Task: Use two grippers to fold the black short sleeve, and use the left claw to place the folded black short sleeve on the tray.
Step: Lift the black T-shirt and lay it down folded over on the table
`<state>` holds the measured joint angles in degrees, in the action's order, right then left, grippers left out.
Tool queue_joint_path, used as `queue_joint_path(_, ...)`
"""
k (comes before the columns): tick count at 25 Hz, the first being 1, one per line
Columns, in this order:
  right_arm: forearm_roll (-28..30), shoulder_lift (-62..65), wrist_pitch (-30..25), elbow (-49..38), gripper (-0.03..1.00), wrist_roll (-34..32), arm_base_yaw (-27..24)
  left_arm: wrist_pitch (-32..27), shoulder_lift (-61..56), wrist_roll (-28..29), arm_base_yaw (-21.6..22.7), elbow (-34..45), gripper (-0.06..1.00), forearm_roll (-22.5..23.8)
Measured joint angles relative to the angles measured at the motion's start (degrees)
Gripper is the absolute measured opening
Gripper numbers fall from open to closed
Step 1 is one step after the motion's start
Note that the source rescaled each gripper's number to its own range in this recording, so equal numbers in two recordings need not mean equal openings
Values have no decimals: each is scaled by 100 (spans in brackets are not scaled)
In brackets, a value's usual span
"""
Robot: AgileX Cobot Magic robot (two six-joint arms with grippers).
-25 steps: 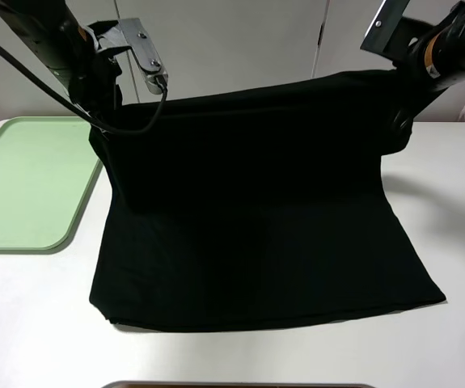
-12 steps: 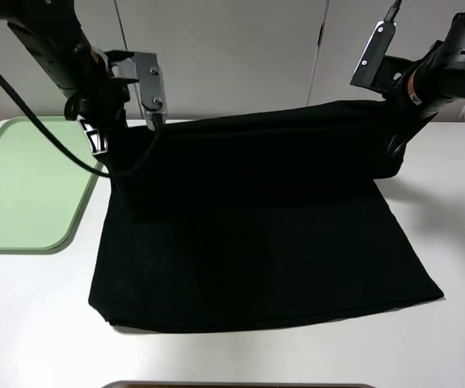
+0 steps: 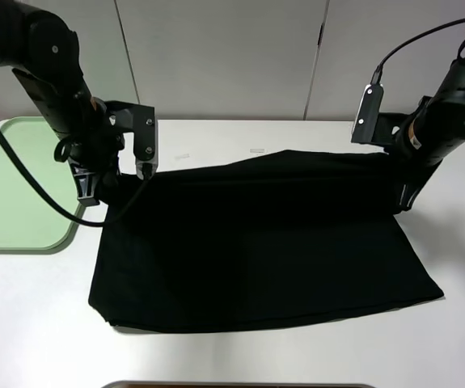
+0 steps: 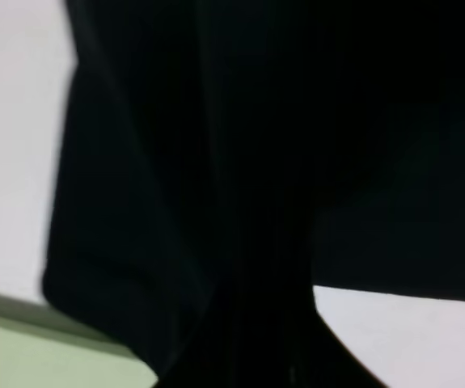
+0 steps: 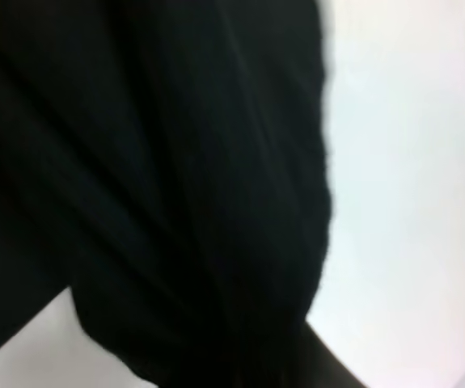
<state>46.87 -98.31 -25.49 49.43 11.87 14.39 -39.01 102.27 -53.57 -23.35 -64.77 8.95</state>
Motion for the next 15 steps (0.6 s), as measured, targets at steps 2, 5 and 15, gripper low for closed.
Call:
queue_joint_path(2, -59, 0, 17, -158, 0, 94, 0, -115, 0, -43, -4, 96, 1, -47)
queue_joint_path(5, -106, 0, 31, -309, 0, 99, 0, -414, 0, -307, -6, 127, 1, -261)
queue_joint_path(15, -621, 6, -137, -370, 0, 136, 0, -1348, -44, -1162, -6, 128, 1, -895)
